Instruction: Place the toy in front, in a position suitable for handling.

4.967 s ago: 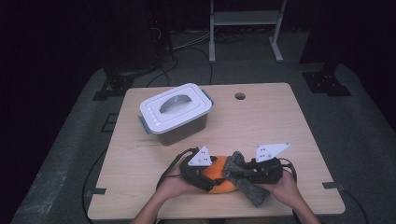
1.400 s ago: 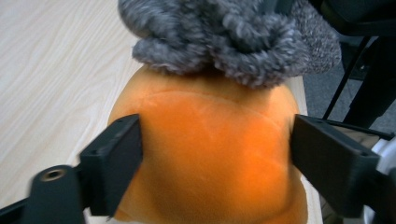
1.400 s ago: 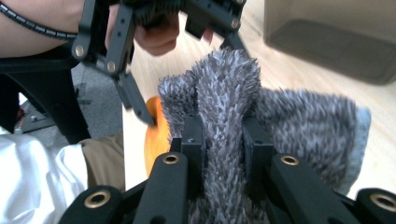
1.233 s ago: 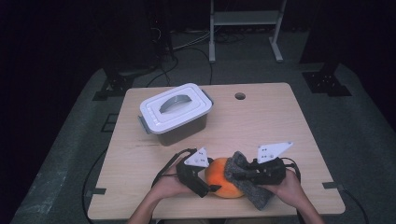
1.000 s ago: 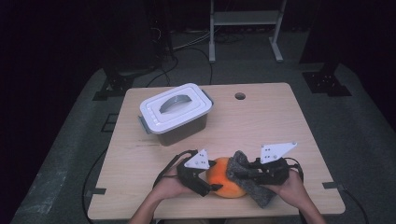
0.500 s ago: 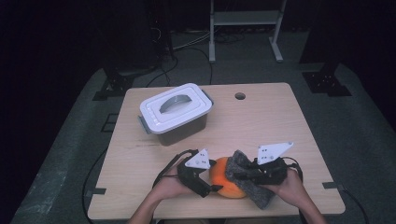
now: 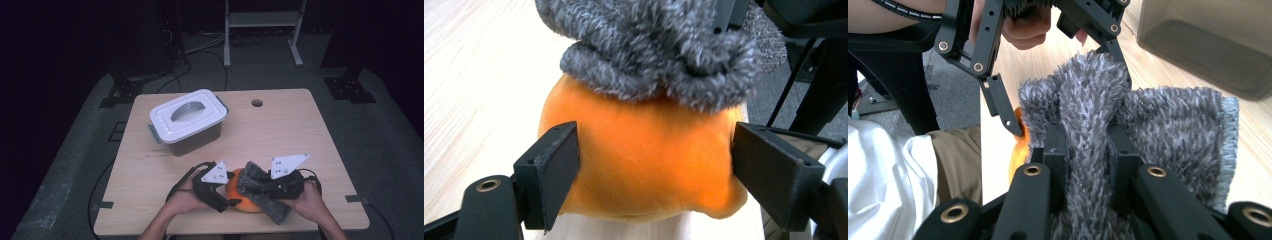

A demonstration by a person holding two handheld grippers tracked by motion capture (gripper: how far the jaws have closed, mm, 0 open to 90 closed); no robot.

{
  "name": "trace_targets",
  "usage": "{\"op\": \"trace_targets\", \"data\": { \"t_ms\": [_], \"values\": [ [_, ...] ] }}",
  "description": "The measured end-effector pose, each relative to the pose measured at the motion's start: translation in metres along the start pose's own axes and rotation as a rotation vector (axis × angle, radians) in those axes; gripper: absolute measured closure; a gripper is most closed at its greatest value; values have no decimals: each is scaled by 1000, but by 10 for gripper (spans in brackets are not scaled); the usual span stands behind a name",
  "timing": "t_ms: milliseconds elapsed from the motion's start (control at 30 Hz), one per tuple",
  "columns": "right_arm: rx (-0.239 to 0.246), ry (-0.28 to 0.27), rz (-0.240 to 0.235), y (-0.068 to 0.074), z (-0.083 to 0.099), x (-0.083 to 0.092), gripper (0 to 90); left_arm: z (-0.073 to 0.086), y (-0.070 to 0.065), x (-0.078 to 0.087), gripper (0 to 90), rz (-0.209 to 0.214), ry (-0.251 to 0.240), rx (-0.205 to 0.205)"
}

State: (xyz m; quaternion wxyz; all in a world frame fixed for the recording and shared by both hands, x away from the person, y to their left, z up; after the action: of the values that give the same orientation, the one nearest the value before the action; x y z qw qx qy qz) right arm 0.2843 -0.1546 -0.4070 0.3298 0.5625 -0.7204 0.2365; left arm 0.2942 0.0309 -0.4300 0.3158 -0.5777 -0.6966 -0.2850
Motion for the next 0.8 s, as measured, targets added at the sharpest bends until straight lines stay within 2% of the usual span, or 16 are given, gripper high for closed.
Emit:
{"op": "trace_targets", "data": {
  "t_ms": [67,167,233,267,367,400,433,500,533,567,600,700,733,800],
  "values": [
    [-6,-18,1,1,-2,2,750,-1,-1,-2,195,0,-3,5],
    [19,-45,-10,7,-9,1,750,-4,-3,-3,193,-2,-11,0],
    [26,-35,-14,8,-11,-1,750,-3,-3,-3,191,-2,-6,-5],
    [40,-11,-15,8,-9,-5,750,-2,-3,-3,192,-2,-1,-6],
    [19,-24,-24,4,-6,-3,751,1,-2,-3,192,-6,8,-8],
    [-15,-34,-6,-3,0,2,750,5,0,-3,192,-2,25,-8],
    [-15,-34,-6,-3,0,2,750,5,0,-3,192,-2,25,-8],
    [-50,-36,9,-11,8,5,750,10,2,-3,191,11,38,4],
    [-83,-39,0,-17,16,4,750,12,4,-2,175,17,39,11],
    [-83,-39,0,-17,16,4,750,12,5,-2,175,26,31,26],
    [-89,-43,-17,-17,19,0,750,11,5,-1,138,34,25,30],
    [-49,-43,-55,-8,12,-8,749,5,5,0,93,46,-17,41],
    [-33,-40,-60,-4,9,-12,749,1,3,-2,84,33,-16,38],
    [-14,-30,-62,1,5,-17,748,3,1,-7,90,13,20,17]
  ]
}}
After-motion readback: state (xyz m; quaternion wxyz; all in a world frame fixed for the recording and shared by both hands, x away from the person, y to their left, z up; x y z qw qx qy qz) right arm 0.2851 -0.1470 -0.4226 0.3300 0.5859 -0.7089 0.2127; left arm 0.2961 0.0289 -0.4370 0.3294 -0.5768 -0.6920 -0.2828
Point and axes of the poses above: each handheld gripper's, and its own axes: x roughly backward along the jaws, z roughly out of its underside, y roughly to its left, the point moved 4 cm from there along -x, roughly forward along the jaws, and after that the axes turned 13 degrees about y, right-handed, at the moved point
